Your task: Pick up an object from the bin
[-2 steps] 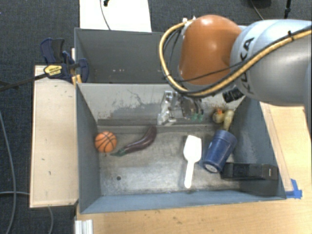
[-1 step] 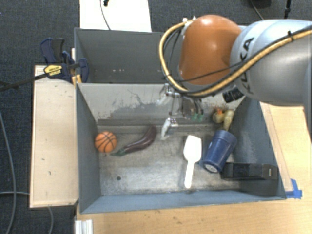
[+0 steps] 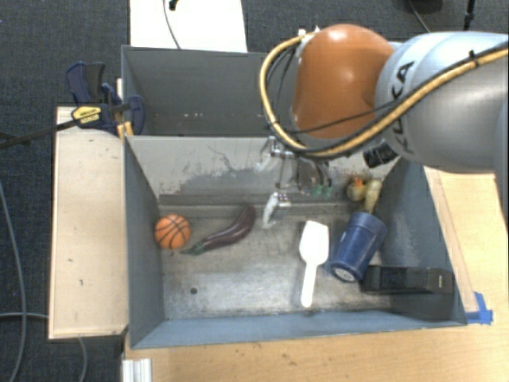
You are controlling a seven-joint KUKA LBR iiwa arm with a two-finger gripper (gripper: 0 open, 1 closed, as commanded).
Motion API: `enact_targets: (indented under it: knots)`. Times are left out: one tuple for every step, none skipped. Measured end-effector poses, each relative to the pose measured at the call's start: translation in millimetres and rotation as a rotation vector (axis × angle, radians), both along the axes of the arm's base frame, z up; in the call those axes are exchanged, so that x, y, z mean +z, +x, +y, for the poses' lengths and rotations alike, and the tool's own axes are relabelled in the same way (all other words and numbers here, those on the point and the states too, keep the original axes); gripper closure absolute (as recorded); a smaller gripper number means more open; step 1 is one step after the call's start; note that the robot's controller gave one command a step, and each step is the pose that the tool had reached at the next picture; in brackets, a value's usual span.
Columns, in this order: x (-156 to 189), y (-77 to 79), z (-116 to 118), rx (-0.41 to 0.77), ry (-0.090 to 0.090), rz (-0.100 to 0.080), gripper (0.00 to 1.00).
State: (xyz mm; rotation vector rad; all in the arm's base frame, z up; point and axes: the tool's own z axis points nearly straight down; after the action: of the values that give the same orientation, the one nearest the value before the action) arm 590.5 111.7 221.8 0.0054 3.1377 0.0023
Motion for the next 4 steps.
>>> enact_targets:
  knots:
    - [-52, -10.4, 29, -0.001, 0.001, -0.005, 0.00]
    - [-92, -24.5, 50, -0.114, 0.000, 0.003, 0.00]
    - [-141, -31.6, 39, -0.165, 0.002, 0.000, 0.00]
    - [-141, -31.4, 38, -0.170, 0.001, 0.000, 1.00]
